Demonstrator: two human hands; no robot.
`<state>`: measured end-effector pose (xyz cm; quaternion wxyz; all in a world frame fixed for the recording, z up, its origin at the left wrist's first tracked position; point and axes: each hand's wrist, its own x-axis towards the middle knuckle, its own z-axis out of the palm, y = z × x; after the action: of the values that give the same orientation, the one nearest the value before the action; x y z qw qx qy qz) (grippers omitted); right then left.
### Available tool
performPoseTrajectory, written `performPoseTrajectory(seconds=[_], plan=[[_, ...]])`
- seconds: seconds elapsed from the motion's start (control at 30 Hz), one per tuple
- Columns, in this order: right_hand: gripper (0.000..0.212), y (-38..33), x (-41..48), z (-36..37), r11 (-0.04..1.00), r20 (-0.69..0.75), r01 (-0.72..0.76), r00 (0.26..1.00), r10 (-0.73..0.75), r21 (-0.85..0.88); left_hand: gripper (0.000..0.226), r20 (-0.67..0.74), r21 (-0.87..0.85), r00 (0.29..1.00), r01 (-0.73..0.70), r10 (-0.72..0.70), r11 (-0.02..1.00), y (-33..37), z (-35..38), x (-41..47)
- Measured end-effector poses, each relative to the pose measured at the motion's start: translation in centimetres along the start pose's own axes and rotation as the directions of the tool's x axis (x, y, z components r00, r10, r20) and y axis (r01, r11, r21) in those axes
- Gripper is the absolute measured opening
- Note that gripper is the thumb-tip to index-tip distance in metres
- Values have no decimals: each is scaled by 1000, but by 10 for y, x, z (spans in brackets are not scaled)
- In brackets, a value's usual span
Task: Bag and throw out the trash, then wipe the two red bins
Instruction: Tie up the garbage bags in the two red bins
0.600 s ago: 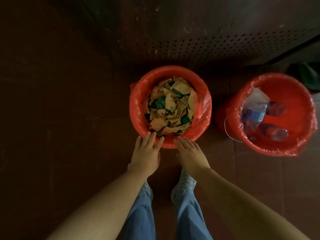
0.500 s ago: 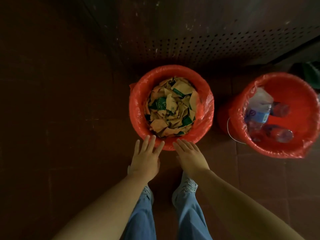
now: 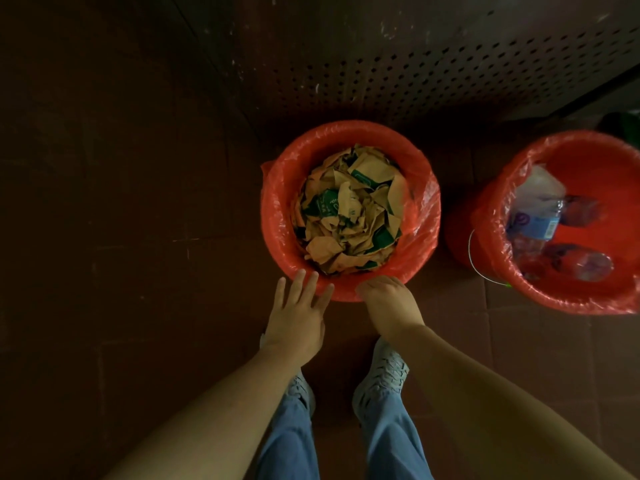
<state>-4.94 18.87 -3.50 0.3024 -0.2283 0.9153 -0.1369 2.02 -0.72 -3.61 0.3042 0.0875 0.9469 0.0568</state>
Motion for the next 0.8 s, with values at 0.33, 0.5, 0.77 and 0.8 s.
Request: performPoseTrajectory(seconds=[0.33, 0.5, 0.77, 0.8], plan=[[24, 6, 6, 3, 998, 94, 59, 994, -58, -12, 53, -65, -45, 998, -4, 1, 999, 1, -9, 8], [8, 9, 8, 1, 995, 40, 76, 996, -78, 64, 31, -119, -49, 992, -37, 31, 998, -8, -15, 25], [15, -1, 10, -1, 998, -32, 4, 1000, -2, 66, 29, -156, -114, 985, -91, 73, 989, -15, -13, 29], [18, -2, 12, -2, 997, -25, -42, 999, 44, 66, 31, -150, -119, 986, -93, 74, 989, -14, -13, 27]])
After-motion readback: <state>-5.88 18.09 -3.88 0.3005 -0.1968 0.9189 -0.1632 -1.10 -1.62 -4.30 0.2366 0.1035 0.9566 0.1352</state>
